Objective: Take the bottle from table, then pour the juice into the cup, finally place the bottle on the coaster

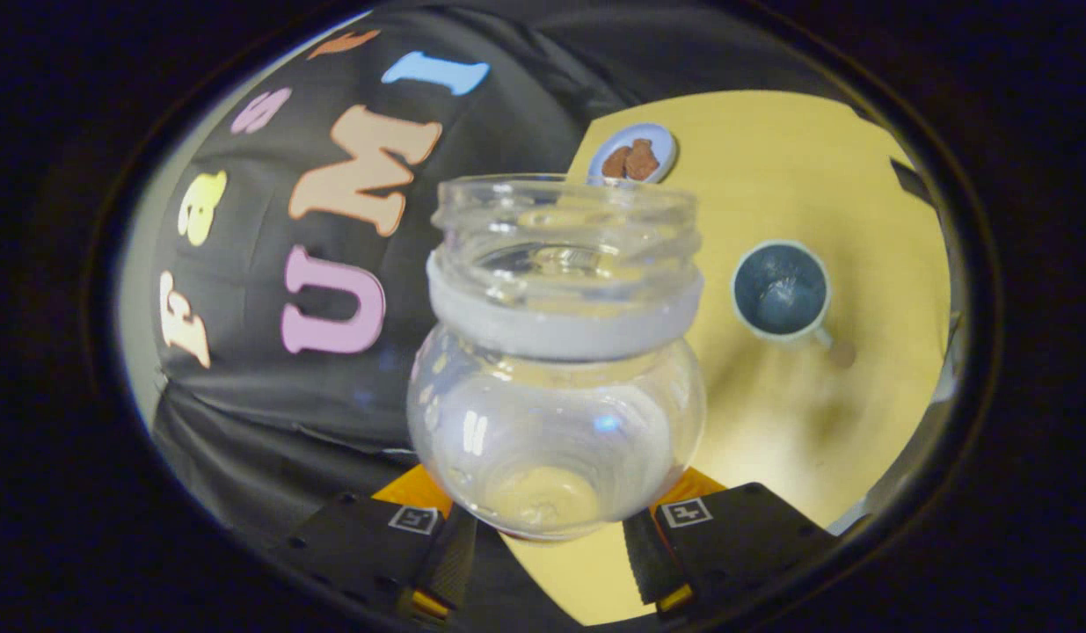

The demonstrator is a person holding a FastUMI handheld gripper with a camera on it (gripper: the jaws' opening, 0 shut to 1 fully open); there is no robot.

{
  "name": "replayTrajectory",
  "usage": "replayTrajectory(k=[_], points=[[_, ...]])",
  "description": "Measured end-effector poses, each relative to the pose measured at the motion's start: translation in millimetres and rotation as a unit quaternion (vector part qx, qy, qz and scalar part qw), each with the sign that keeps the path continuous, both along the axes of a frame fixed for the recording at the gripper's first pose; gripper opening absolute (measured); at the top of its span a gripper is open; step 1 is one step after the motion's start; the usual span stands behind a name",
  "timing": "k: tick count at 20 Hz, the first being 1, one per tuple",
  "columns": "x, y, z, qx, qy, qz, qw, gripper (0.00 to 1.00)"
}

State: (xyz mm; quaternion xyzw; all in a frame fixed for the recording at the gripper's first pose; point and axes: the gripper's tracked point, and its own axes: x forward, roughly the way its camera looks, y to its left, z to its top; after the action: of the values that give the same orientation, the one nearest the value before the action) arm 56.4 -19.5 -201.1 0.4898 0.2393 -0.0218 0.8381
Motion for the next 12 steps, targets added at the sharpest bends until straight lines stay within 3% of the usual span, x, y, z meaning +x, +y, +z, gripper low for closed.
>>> replayTrajectory(k=[4, 7, 12], points=[[-6.0, -5.0, 0.6, -0.17, 0.0, 0.024, 0.985, 0.77], [7.0, 2.1, 18.6, -0.256, -0.029, 0.026, 0.966, 0.77], [35.8, 1.3, 27.5, -0.413, -0.027, 0.005, 0.91, 0.76]])
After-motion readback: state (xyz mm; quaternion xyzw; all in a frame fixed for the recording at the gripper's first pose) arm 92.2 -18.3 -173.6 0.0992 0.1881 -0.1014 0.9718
